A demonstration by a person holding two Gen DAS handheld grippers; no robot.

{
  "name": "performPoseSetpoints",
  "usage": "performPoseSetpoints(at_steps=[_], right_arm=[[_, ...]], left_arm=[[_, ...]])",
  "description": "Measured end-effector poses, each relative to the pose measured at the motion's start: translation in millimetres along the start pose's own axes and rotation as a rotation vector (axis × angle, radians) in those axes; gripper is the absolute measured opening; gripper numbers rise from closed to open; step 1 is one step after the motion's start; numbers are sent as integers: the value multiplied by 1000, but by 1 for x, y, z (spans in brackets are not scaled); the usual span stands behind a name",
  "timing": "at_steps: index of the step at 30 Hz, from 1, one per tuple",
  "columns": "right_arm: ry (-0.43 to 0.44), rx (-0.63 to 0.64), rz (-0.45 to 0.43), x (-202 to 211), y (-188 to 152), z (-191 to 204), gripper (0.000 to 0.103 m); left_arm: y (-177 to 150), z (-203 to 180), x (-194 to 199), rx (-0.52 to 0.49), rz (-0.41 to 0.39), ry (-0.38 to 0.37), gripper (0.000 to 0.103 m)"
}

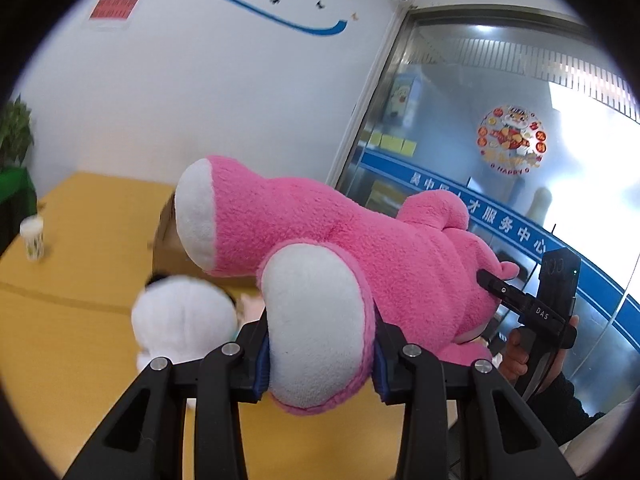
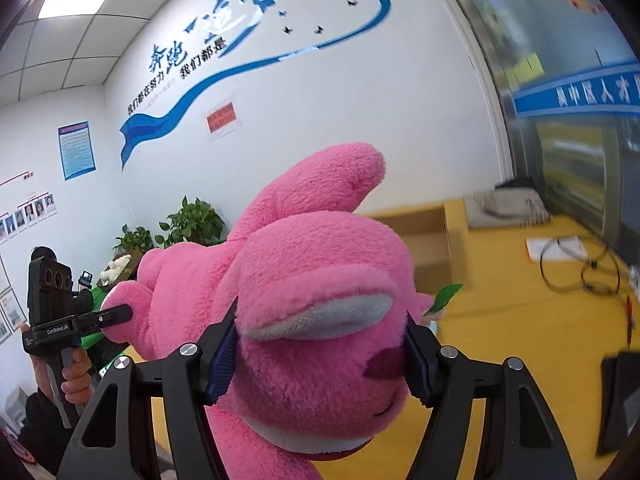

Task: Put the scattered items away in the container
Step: 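Lift the pink bear with both tools and carry it over the cardboard box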

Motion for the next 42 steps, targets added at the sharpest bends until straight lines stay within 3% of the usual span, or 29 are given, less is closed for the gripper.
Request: performPoseSetpoints(at_steps=[5,10,14,18,26,29,34,36,38,42], right_arm=[[41,39,-45,-31,77,18,73],[53,36,-73,-85,158,19,73],[29,30,-76,-136,208,3,73],[13,-22,-49,-199,240,-33,73],[-42,-114,85,-355,253,-120,73],[-78,-166,147,-416,240,-159,73],[-182,-227,281,-492,179,-224,73],[-249,-248,362,-511,151,-245,73],[-297,-247,408,-517,134,-254,73],[-299,-285,438,-506,137,-255,75]], left_arm=[[84,17,-21,-61,-74,-11,37],[160,45,-68,-132,-100,4,37],[195,73,-121,-147,-108,-44,37],[206,108,-195,-135,-49,-52,37],[180,192,-350,-73,87,-79,37],[142,234,-407,16,189,-93,37],[53,280,-480,116,423,-91,37],[23,283,-499,83,528,-63,37],[15,288,-497,82,532,-43,37],[15,304,-488,137,527,-21,38]])
Point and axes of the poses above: each gripper's, at about its wrist camera, not at the fingertips, and x roughly against the way its jaws point, z to its left, y to its top, the point moved 4 cm from there along -x, roughly the way its jaws point, and after that the axes turned 13 degrees about -x, right-handed, at the moved point
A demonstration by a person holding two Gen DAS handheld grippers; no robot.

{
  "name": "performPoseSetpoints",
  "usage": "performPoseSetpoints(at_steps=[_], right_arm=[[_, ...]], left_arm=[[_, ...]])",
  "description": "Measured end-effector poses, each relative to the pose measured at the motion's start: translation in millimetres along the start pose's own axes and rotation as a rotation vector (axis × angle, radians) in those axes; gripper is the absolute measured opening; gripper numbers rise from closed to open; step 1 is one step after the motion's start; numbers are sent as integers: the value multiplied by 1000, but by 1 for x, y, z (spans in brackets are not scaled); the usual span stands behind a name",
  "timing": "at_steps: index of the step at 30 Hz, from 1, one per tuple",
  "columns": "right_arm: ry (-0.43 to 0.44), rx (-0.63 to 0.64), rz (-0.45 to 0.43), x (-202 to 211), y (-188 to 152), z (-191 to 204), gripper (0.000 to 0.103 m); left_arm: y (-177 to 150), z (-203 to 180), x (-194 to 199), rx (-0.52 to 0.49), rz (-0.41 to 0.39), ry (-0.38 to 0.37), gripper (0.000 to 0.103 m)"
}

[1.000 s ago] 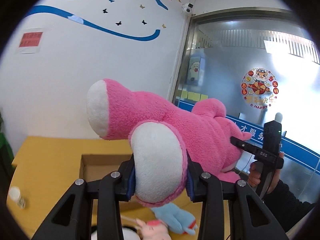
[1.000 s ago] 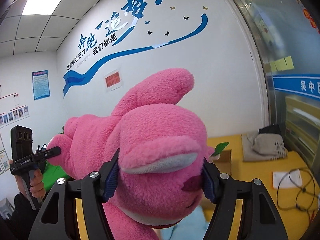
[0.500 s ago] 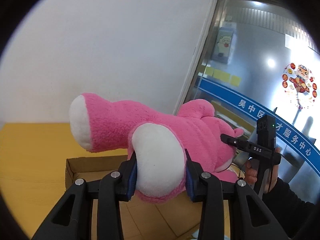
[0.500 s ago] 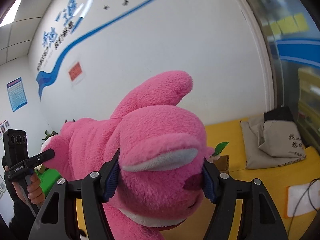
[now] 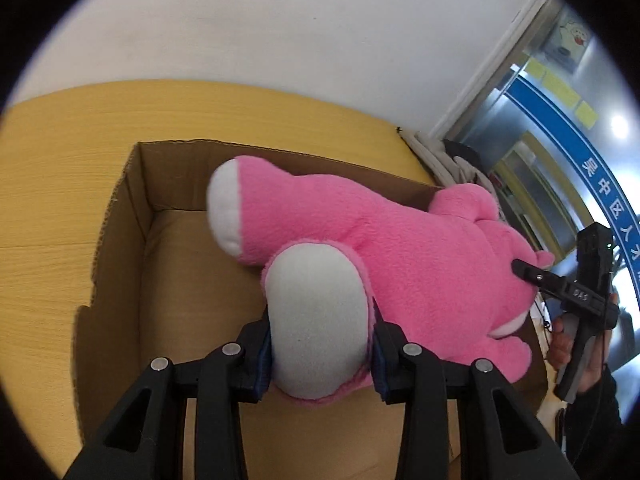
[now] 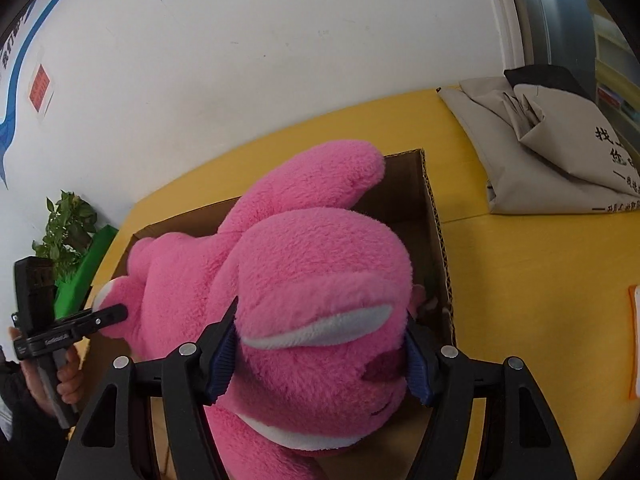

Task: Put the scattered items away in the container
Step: 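Lift the pink bear with both tools and carry it over the cardboard box, then open both tools to drop the pink bear into the box, then move both tools back to the light blue plush on the table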

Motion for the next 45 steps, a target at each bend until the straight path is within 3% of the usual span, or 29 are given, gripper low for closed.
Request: performPoseSetpoints(at_steps=[2,5,8,10,14,17,19,20,22,25,32,36,39,41,44,45], right_arm=[[-30,-29,26,0,3,-1,80],[-99,-62,38,-15,4,-1,95],[-105,-51,20,-13,6,-1,97],[-78,-20,13,4,1,2,98],[32,112,-12,62,-31,11,103],[113,230,51,87,-74,25,103],[118,312,104,84,-102,29,103],[98,335,112,81,-114,28,103],[57,291,135,70,-128,19,103],[65,147,205,60,-138,0,103],[-33,207,172,68,-159,-2,100],[-30,214,162,79,-163,-9,100],[-52,164,131,89,-154,-16,101],[-37,139,85,112,-142,-13,101],[-41,211,-73,173,-137,4,103],[-49,240,-122,195,-142,12,103]], left_arm=[[-2,7,-6,31,29,47,42],[-2,13,5,59,13,51,49],[2,17,22,6,-1,87,51],[-6,10,41,-64,11,117,50],[-38,-3,48,-167,133,159,50],[-68,-13,39,-223,233,187,50],[-89,-9,34,-198,288,193,49],[-91,-12,35,-233,278,233,49],[-99,-21,38,-254,298,230,49],[-113,-30,43,-245,311,224,49],[-141,-47,63,-217,306,235,49],[-150,-57,71,-184,315,205,49],[-145,-62,92,-121,273,185,49],[-136,-75,129,-141,170,231,49],[-132,-108,191,-193,9,330,50],[-132,-123,211,-204,-47,356,58]])
Point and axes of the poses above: each gripper's, at about its wrist camera, not at the fingertips, and x roughly against the way its jaws point, z to its left, y to its top, the point moved 4 cm from there along -x, roughly the way its jaws point, and after that the axes turned 13 degrees about -x, right-handed, at the moved point
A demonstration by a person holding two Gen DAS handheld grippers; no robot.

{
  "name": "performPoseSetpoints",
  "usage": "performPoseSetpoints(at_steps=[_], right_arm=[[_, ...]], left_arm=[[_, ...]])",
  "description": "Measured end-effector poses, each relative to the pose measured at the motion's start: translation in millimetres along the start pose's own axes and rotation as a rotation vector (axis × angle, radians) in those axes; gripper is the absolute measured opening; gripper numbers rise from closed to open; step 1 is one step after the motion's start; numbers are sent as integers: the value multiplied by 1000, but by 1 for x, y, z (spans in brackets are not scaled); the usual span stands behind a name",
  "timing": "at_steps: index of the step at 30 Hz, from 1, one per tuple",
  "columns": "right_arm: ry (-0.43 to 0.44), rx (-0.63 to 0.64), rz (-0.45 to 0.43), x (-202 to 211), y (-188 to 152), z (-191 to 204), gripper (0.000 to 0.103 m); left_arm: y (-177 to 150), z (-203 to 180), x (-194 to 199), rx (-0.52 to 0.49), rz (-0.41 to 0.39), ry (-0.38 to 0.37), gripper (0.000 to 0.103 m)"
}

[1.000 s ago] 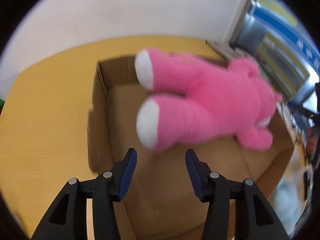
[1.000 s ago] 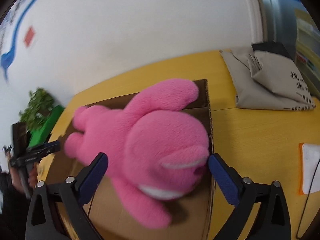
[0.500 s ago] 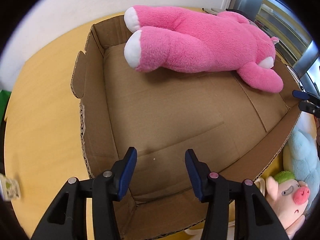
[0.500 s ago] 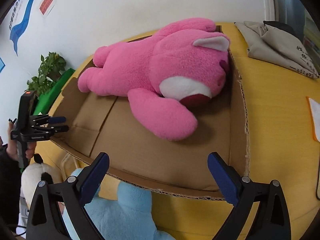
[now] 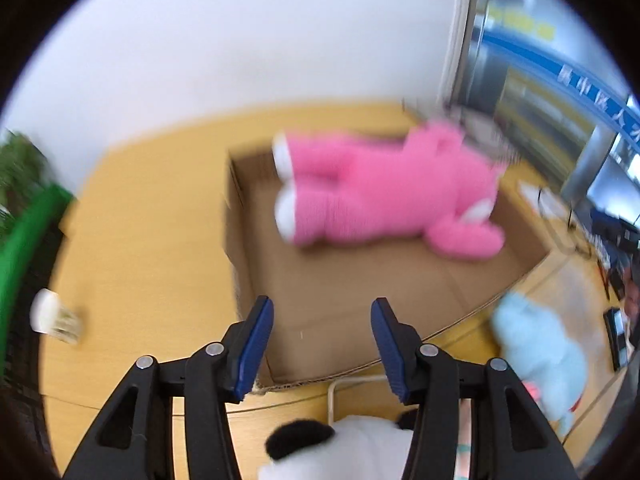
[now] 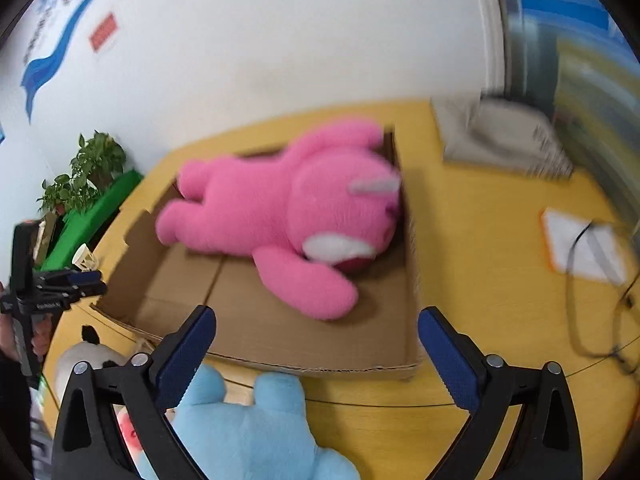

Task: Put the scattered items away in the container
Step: 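Move both tools back to the light blue plush on the table, then close both tools on the light blue plush with red collar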

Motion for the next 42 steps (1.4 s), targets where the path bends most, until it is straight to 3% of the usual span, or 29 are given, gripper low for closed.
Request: performPoseSetpoints(at_steps=[1,2,5,7,10,12,16,20,25,37,42], right_arm=[[-12,23,-35,19,-4,8,103],[-22,44,-59,36,-12,17,103],[-27,101,-102,70,-41,44,103],[-26,109,-132,88,-65,59,103],[-23,88,-127,105,-100,75,103],[-13,72,-126,115,-120,79,103],[-83,106,-125,123,-150,79,103],[-97,92,-116,124,-162,70,103],[-114,94,-126,119,-169,63,103],[-95,52,-16,78,-191,43,103],[-78,53,4,64,-196,45,103]], left_arm=[[1,-4,25,9,-51,37,75],[1,-13,46,18,-97,74,83],[-6,-51,96,36,-217,149,86],[-23,-64,126,72,-245,160,86],[-45,-101,138,94,-257,169,86],[-60,-122,139,84,-258,163,86],[-82,-154,135,55,-237,101,86],[-89,-169,127,36,-234,111,86],[-93,-175,114,57,-234,72,86],[-130,-166,76,117,-137,-6,86],[-137,-167,74,122,-139,-43,86]])
Point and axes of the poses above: each gripper's, at about its wrist camera, not at the fingertips, and x roughly against the way its jaws point, z to its left, y to its top, the point moved 4 cm from there along -x, roughly the way its jaws point, and after that the axes turned 13 degrees about -x, right-handed, at the moved point
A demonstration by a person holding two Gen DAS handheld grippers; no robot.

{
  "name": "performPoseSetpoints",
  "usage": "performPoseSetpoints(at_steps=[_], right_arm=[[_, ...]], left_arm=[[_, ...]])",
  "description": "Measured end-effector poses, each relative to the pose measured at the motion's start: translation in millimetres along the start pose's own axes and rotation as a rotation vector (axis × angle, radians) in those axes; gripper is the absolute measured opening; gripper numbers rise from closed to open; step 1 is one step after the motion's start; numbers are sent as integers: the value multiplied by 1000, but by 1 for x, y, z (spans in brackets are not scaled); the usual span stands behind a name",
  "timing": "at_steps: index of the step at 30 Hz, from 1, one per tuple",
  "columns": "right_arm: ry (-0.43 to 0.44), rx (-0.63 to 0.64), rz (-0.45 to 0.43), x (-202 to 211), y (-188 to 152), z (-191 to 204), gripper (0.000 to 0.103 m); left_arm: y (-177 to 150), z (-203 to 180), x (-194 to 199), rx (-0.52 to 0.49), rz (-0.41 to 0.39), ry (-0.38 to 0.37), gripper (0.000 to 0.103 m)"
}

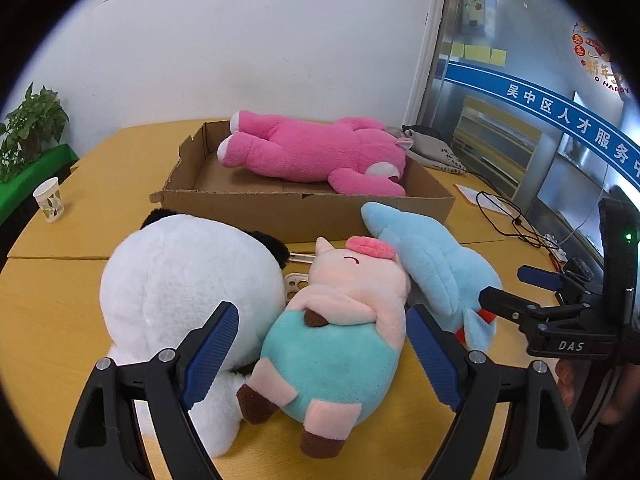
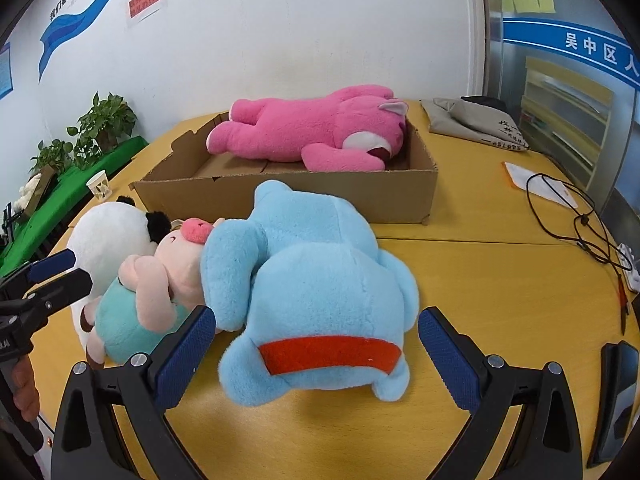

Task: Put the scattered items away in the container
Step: 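Close both tools on the light blue plush with red collar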

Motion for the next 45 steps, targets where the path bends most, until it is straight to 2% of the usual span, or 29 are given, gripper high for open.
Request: performPoseSetpoints(at_steps=[5,7,10,14,18,23,26,28,30,32,33,34,36,41,45], right_arm=[[-12,53,-19,-12,1,2,103],[-24,67,31,-31,-2,-3,103],[4,56,109,-56,-7,-9,103],[27,47,122,-59,-9,-12,100],[51,44,134,-52,-21,-14,93],[86,65,113,-31,-43,-19,92],[127,78,96,-14,-57,-28,92],[153,95,89,-1,-68,-35,92],[169,117,88,11,-78,-42,92],[186,113,91,20,-86,-48,92],[199,93,90,23,-89,-52,92],[211,76,88,26,-91,-55,92],[232,46,78,29,-93,-61,92],[244,66,40,35,-97,-59,92],[271,63,37,41,-97,-56,91]], left_arm=[[1,-1,-4,20,5,-29,86],[3,-5,-6,13,9,-41,86],[6,-11,-8,-3,13,-53,86],[11,-18,-14,-2,24,-89,86],[26,-31,-25,5,25,-171,86],[50,-64,-47,-43,53,-293,86],[57,-88,-75,-64,116,-374,86],[56,-103,-99,-45,196,-422,86],[50,-116,-114,-28,249,-446,86],[51,-131,-112,-96,236,-419,86],[51,-138,-111,-103,233,-446,74],[51,-142,-110,-87,236,-467,67],[52,-145,-106,-80,238,-466,60],[55,-144,-97,-69,234,-477,53],[65,-146,-81,-86,193,-473,49]])
Point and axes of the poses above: each gripper's, at about its wrist camera, not at the fingertips, and x roughly against the way its jaws point, z to its left, y to its top, the point moved 4 cm from there along -x, roughly the way its jaws point, and after that the axes turned 13 degrees about -x, right-handed, at the moved point
